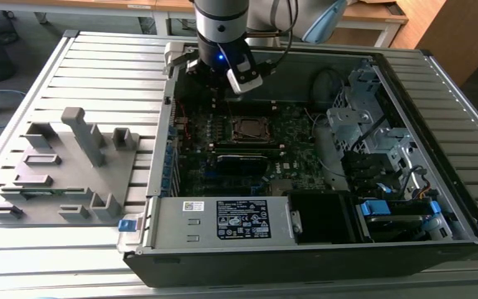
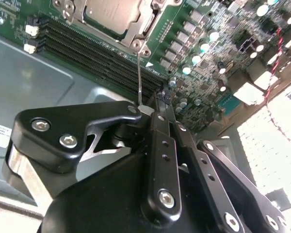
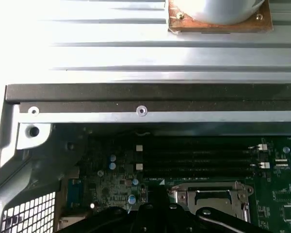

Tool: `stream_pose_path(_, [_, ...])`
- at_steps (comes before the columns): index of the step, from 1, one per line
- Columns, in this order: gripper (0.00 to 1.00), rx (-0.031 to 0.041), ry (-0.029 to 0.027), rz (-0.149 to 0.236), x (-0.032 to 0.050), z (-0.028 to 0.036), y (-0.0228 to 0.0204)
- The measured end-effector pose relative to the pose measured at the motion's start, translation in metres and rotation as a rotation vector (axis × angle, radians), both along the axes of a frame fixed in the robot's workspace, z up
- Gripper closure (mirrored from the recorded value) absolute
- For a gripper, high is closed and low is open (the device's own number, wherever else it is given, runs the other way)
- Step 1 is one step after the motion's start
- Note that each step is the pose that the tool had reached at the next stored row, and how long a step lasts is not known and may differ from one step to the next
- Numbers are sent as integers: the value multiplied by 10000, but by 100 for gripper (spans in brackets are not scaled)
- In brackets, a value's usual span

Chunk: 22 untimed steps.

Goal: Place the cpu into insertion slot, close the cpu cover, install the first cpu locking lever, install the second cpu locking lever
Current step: 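Install the first cpu locking lever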

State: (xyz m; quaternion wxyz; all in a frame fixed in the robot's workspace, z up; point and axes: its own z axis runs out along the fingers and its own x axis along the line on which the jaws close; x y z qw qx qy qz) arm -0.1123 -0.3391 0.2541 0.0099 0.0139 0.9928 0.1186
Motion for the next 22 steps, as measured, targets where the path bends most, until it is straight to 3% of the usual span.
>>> stream_pose_path(1, [89,84,-1,0,0,0,-1])
stream_pose_path(5, [89,95,0,1,5,0,-1])
stream_pose_path(10, [89,76,-1,0,99,0,-1])
stream_pose_path(15, [89,-4,-1,-1,220,0,-1])
stream_pose_path(18, [89,-162,-1,-13,289,0,-1])
stream_pose_path(22, [89,-228,0,-14,358,0,-1])
